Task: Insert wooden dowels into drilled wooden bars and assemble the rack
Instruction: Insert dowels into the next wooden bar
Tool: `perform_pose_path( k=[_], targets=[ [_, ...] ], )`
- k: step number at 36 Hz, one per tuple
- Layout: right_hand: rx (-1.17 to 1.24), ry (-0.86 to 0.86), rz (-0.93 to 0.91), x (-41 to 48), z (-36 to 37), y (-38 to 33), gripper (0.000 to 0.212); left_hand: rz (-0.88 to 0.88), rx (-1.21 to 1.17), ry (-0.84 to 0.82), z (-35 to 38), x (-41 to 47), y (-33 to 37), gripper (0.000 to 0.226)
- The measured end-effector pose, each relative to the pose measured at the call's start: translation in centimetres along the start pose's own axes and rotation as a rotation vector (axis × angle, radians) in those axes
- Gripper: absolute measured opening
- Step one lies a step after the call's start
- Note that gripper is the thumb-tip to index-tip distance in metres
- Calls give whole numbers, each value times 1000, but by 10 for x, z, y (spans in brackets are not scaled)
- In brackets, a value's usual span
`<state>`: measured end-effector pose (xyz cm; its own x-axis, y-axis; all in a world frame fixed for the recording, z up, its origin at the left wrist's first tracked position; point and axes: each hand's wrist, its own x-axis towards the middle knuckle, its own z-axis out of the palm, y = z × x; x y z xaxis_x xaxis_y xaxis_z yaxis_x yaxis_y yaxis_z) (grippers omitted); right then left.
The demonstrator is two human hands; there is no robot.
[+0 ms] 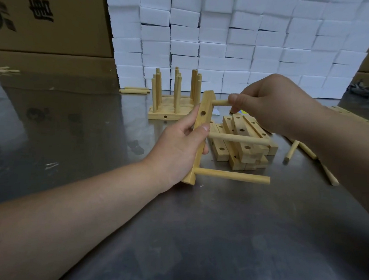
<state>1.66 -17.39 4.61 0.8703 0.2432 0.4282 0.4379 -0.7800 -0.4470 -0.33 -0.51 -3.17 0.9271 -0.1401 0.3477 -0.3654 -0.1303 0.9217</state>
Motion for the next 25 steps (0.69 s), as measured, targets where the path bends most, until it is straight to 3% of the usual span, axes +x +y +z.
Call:
perform_pose_path(
  k=[5,9,14,16,18,25],
  targets=[
    [-42,6,27,2,-2,-5,30,-45,-103,-32,1,-1,3,33],
    [-116,54,18,4,3,-8,48,-96,-225,-27,0,1,4,30],
    [271,197,43,5,-8,-4,48,-180,-343,8,-5,4,3,19],
    [438,219,87,9,-14,3,37,-267,-428,11,-9,7,3,19],
    [460,216,142,13,-15,9,27,-358,-525,-13,-13,10,4,22],
    [45,-156,65,9,1,15,42,-436,-623,-208,-23,12,3,23]
  ],
)
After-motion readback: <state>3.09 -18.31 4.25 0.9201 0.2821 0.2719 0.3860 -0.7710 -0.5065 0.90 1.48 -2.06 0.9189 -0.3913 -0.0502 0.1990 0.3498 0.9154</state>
